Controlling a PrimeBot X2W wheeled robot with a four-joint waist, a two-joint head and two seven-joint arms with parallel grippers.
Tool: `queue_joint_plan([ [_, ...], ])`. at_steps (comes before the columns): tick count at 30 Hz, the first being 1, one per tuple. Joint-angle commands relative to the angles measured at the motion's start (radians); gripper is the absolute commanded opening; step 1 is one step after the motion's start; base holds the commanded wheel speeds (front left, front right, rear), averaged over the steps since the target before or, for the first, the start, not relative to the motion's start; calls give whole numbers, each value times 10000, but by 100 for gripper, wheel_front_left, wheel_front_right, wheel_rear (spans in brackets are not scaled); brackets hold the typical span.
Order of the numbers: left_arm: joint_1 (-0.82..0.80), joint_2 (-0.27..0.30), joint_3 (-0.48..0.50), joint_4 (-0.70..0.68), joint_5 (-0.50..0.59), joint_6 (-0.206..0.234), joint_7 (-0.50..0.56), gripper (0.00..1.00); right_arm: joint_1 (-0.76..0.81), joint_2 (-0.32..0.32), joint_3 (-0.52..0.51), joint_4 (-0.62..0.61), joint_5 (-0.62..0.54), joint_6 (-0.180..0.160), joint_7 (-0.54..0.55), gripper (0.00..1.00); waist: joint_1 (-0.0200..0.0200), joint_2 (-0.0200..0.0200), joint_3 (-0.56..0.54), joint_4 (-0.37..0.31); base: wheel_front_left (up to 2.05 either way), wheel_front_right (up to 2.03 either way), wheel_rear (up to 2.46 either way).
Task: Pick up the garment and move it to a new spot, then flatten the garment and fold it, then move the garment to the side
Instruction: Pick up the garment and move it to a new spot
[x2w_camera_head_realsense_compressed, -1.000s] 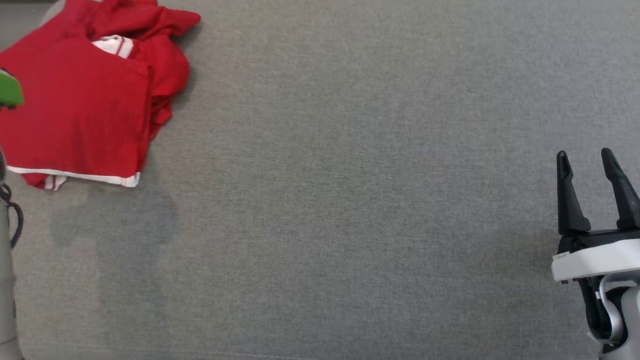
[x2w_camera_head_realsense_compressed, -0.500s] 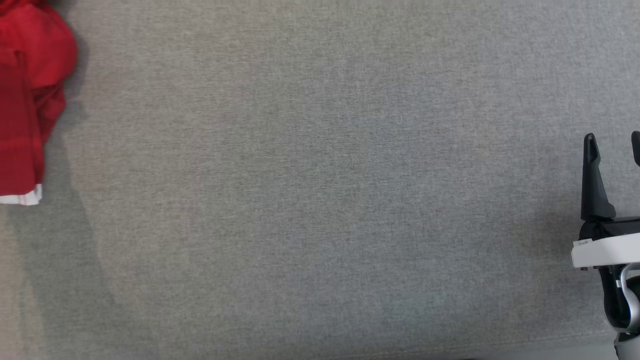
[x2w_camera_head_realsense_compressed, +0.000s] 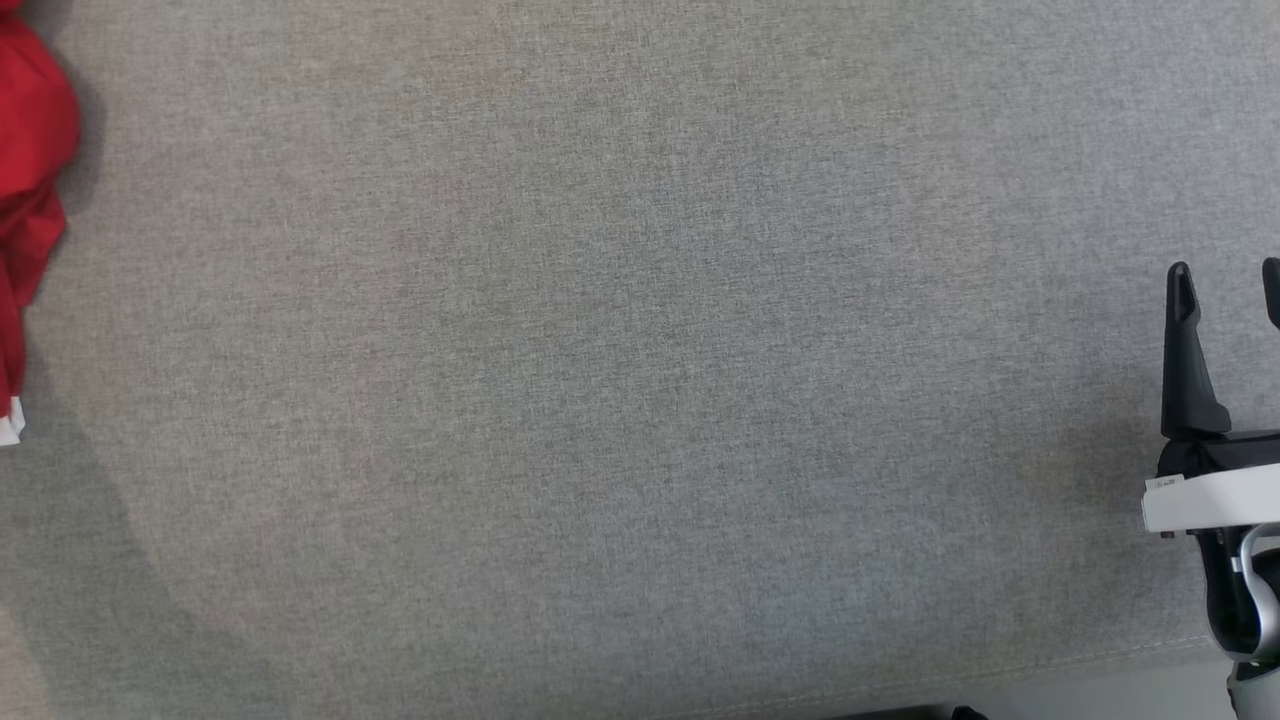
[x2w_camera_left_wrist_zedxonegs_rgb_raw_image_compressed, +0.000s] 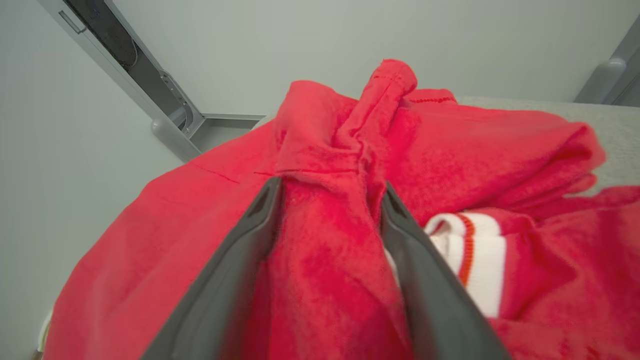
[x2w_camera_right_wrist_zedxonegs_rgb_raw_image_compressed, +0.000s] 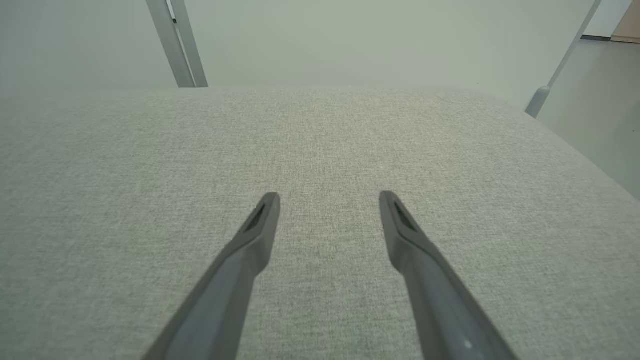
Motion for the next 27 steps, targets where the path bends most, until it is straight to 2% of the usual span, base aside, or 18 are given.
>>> queue_joint_plan([
  [1, -3, 33, -59, 107, 13, -23, -143, 0, -36, -29, 4, -30, -28, 1, -51, 100, -1, 0, -39, 34, 0, 0, 0],
  [8, -361, -63, -208, 166, 57, -270, -1391, 0, 62, 45, 263, 123, -20, 1, -49, 100, -1, 0, -524, 216, 0, 0, 0],
  [14, -707, -59, -504, -323, 263, -417, -1954, 0, 144, 209, 478, 377, -47, 1, -72, 100, -1, 0, -1240, 348, 0, 0, 0],
  [20, -1142, -213, -1012, -1536, 520, -550, -1912, 0, 221, 440, 664, 713, -33, 1, -113, 100, -1, 0, -1958, 386, 0, 0, 0],
  [27, -1756, -423, -1763, -3877, 815, -845, -1118, 0, 263, 795, 786, 1093, 2, 1, -159, 100, -1, 0, -2610, -20, 0, 0, 0],
])
